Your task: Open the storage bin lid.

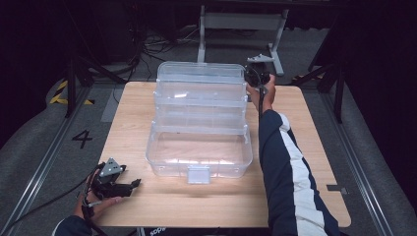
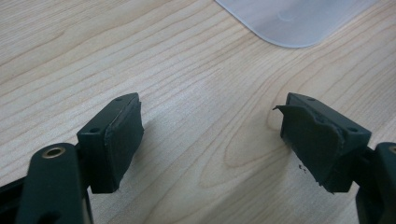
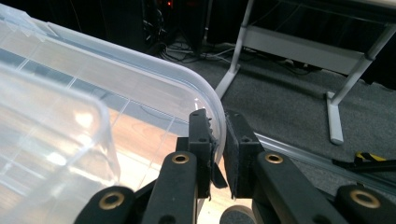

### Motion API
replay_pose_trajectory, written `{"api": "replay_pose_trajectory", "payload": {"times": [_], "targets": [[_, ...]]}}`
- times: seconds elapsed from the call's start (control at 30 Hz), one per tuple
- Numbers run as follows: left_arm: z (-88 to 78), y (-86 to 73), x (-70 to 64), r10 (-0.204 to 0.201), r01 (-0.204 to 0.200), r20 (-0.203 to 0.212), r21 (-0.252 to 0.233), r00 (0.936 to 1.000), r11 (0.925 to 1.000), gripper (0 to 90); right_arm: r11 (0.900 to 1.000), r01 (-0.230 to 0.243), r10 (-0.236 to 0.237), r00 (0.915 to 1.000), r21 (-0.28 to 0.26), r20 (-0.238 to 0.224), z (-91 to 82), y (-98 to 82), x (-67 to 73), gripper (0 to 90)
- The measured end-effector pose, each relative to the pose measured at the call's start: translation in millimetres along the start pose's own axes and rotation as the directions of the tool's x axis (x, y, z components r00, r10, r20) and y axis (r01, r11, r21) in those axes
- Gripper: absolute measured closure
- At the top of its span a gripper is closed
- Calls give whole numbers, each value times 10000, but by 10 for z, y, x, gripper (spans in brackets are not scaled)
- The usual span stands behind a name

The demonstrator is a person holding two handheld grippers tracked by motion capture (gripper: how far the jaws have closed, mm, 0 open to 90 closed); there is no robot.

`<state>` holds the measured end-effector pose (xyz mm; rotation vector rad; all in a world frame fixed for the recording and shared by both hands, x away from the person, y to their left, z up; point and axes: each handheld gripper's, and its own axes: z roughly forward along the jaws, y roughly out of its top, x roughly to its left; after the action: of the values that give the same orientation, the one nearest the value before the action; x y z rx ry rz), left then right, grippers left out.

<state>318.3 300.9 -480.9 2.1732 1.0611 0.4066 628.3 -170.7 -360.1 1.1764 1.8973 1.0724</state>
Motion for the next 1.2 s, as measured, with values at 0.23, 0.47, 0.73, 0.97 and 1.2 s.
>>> {"api": "replay_pose_trajectory", "payload": {"times": [0.23,0.47,0.73,0.97,1.2], "targets": [[-2,-1,0,23,-23,-17,19,10000,10000,215,9956,24,-33,10000,934,94,207,-182,3,799],[-4,-2,1,82,-82,-18,21,10000,10000,215,9953,-193,205,9997,945,-120,199,-177,-15,784],[-4,-1,-1,69,-69,-28,17,10000,10000,215,9954,-240,260,9995,929,-201,179,-181,-34,731],[5,1,-6,-5,5,21,-34,10000,10000,214,9968,-273,282,9996,752,-102,117,-149,-52,726],[4,1,-5,27,-27,10,-25,10000,10000,214,9975,-76,82,9999,705,-81,51,-135,-50,728]]}}
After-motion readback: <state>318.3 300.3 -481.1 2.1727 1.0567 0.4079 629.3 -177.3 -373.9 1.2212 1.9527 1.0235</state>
